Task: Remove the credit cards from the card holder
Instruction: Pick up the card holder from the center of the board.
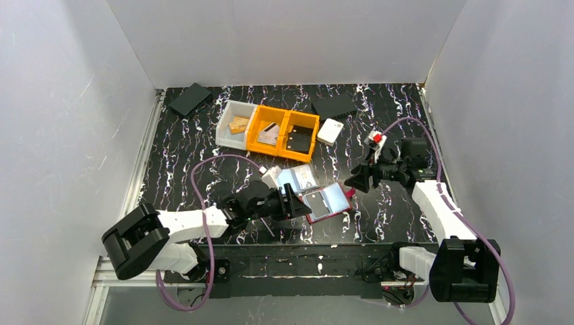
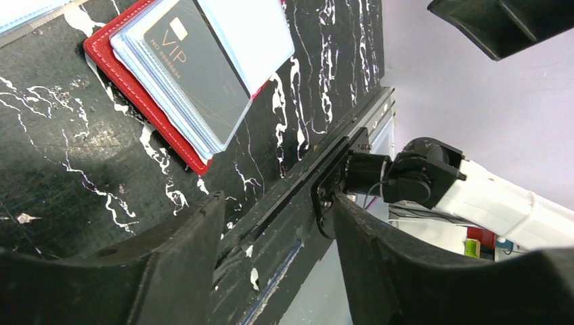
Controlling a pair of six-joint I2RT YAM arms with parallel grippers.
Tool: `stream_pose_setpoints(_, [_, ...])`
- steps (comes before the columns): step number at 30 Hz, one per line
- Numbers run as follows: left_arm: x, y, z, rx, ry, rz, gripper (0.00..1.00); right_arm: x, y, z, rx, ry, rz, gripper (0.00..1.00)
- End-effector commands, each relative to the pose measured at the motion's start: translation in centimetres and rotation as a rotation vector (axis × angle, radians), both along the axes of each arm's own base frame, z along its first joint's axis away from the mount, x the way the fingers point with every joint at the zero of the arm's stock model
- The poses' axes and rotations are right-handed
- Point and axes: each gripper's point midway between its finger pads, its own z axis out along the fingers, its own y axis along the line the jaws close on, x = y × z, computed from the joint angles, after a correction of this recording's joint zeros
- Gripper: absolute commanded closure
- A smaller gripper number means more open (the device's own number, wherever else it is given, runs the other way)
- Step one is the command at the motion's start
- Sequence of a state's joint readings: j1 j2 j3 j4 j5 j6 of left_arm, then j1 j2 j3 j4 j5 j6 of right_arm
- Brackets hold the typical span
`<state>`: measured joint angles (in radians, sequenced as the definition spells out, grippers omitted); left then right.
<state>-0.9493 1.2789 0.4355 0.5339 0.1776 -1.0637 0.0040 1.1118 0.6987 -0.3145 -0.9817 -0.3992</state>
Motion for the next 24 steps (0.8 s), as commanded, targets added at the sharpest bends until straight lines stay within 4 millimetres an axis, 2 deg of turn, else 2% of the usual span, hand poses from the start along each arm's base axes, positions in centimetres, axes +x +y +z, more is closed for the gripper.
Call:
stream_pose_setpoints(1, [0.8,-0.9,0.1,-0.013,-0.03,0.024,0.44,-0.8,1.7,-1.1,-0.046,-0.003,0.055,0.4])
stream_pose_setpoints(6, [1.2,-1.9,-0.6,-0.018,-0.01,0.024,0.51,-1.9,3.7,-2.6,-0.083,0.034,0.128,0.61])
stream_pose_setpoints(13, [1.8,-3.3,-1.5,-0.017,0.004,0.02,0.59,-2.2,5.2,-5.4,-0.157,0.086,0.13,0.79])
stream_pose_setpoints(18, [2.2,-3.6,-2.5,-0.003,0.022,0.035,0.62,-2.2,5.7,-7.1,-0.19,0.13,0.124,0.83])
stream_pose_setpoints(24, [2.3,-3.9,-3.9,0.013,0.072,0.052,0.65,-2.3,6.1,-7.4,-0.189,0.151,0.128,0.81])
